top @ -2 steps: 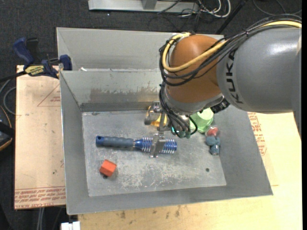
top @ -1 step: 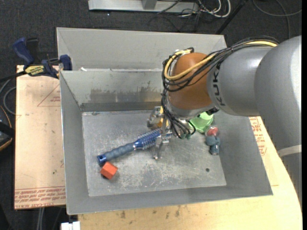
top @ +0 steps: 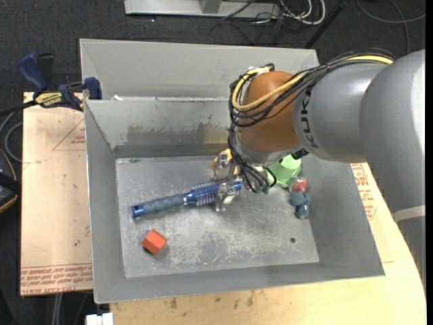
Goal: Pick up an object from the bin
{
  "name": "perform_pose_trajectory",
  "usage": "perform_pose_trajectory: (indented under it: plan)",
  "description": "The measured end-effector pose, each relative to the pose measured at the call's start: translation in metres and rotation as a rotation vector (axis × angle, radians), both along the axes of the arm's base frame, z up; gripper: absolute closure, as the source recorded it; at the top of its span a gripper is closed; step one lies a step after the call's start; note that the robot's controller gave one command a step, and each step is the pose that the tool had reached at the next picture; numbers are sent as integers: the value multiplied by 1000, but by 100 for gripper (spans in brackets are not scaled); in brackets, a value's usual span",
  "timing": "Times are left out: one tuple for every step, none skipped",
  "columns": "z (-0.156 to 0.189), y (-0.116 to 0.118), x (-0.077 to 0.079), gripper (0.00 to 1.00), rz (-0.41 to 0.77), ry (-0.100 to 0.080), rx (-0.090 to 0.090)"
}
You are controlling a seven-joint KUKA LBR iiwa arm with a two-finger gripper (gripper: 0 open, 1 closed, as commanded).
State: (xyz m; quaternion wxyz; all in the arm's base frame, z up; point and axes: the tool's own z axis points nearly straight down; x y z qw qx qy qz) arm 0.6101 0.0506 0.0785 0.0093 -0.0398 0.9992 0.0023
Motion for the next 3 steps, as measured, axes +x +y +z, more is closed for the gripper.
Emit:
perform_pose_trajectory:
  plan:
    - [108, 2, 2, 100, -6, 9, -4]
    - [100, 3, 25, 100, 23, 15, -5]
    - [144, 1, 13, 100, 21, 13, -5]
